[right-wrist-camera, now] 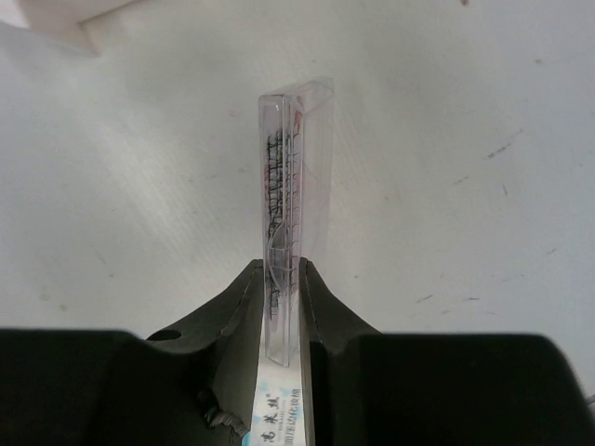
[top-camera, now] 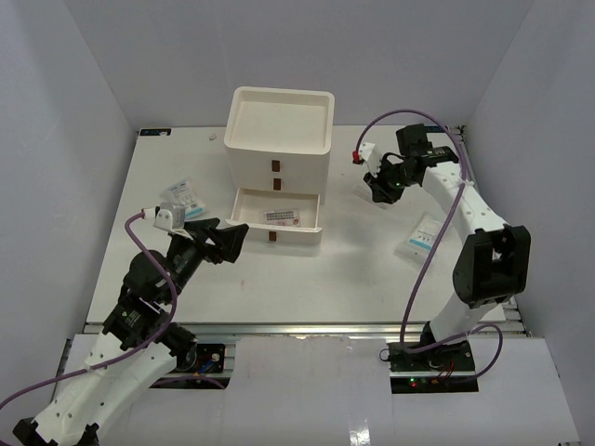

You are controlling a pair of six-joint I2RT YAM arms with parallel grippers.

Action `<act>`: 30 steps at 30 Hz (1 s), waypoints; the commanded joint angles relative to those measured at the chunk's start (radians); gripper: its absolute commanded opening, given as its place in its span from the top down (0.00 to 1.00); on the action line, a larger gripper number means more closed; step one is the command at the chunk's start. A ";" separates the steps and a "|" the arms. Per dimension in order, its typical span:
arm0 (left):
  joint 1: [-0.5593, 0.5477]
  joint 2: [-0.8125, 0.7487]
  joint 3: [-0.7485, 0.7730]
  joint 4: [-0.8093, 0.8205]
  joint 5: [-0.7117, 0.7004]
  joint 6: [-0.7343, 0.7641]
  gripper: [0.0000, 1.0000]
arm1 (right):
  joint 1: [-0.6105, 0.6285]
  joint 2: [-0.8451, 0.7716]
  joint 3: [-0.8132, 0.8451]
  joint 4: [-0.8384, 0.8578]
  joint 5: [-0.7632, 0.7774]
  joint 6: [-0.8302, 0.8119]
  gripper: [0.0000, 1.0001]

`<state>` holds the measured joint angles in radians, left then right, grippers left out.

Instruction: Organize the makeup

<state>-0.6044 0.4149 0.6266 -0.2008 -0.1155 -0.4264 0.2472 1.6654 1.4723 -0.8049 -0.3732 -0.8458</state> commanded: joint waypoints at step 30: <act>0.000 0.122 -0.106 0.087 0.090 -0.155 0.07 | 0.499 0.247 0.558 0.065 -0.014 0.206 0.42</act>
<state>-0.6044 0.4665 0.5669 -0.1674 -0.0724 -0.5008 0.7606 2.0530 1.9545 -0.7834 -0.2596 -0.6707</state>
